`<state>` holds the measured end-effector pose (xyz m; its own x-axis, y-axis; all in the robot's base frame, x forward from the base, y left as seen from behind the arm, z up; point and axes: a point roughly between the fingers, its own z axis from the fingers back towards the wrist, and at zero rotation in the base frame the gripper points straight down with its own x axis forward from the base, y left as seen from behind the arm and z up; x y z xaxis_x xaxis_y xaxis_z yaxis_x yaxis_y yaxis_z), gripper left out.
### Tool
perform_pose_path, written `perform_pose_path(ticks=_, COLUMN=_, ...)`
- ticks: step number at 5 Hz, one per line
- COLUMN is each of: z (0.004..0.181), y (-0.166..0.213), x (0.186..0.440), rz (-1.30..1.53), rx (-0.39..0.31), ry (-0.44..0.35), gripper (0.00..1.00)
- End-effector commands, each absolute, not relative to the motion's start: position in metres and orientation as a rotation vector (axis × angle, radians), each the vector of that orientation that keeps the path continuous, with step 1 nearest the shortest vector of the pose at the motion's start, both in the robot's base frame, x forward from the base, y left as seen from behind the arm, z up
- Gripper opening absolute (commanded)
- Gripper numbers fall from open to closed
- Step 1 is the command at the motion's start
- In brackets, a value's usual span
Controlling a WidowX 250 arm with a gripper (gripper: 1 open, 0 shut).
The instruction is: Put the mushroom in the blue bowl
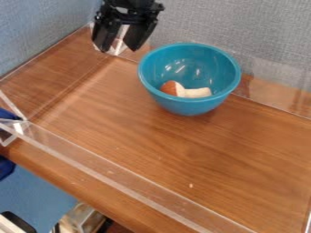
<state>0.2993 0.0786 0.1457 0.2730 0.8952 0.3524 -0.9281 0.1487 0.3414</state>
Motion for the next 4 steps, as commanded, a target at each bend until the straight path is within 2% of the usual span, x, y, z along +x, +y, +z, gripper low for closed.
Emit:
perform_pose_path(ticks=1, z=0.1683, y=0.0759, x=0.3004, rz=1.332, rx=0.507, ry=-0.146, gripper=1.00)
perform_pose_path(ticks=4, z=0.1622, y=0.0747, x=0.3010, rz=1.343, rx=0.522, ry=-0.153, gripper=1.00)
